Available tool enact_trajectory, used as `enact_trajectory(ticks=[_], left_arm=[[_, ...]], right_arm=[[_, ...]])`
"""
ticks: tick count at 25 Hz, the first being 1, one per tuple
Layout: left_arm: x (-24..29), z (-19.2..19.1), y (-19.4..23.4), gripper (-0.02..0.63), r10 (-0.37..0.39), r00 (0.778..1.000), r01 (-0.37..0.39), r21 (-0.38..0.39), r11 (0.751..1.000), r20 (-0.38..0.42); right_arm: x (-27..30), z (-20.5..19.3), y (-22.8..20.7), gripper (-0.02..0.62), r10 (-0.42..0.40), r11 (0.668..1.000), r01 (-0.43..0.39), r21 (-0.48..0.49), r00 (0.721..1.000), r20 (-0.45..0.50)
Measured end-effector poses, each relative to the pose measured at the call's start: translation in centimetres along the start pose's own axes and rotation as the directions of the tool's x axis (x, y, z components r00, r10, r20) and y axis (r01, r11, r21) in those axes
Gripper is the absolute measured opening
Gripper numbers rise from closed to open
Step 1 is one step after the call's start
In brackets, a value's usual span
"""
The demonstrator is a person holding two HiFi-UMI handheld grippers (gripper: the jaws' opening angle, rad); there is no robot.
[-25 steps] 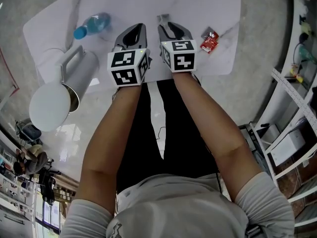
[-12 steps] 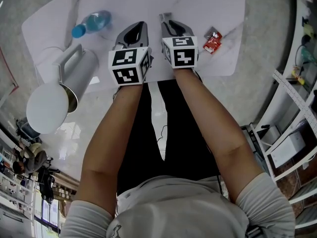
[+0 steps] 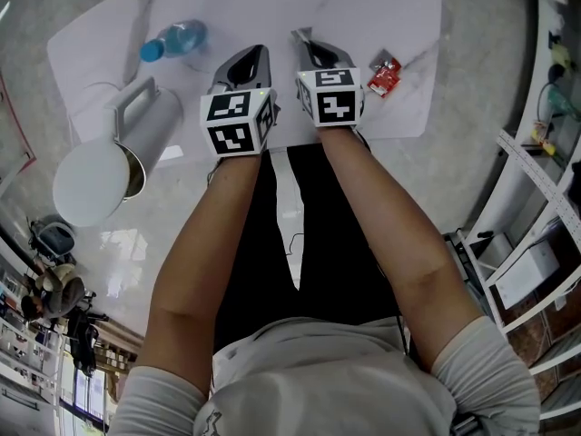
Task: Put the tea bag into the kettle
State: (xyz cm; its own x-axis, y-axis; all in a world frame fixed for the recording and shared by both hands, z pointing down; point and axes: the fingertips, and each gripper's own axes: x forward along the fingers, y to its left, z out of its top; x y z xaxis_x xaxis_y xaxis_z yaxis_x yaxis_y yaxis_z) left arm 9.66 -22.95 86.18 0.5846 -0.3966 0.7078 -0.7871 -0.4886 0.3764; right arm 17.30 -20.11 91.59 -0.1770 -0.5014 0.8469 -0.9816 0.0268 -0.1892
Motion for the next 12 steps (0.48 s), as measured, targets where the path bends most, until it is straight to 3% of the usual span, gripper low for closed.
enact_trajectory(ticks=[12], left_arm=[[-4.0,3.8,-2.6,0.002,0.012,0.999,-0.012,0.000,1.000,0.049]], right_arm=[[-7.2,4.8,1.5,0.012,0.003,1.000,-0.004,0.006,0.995,0.104]])
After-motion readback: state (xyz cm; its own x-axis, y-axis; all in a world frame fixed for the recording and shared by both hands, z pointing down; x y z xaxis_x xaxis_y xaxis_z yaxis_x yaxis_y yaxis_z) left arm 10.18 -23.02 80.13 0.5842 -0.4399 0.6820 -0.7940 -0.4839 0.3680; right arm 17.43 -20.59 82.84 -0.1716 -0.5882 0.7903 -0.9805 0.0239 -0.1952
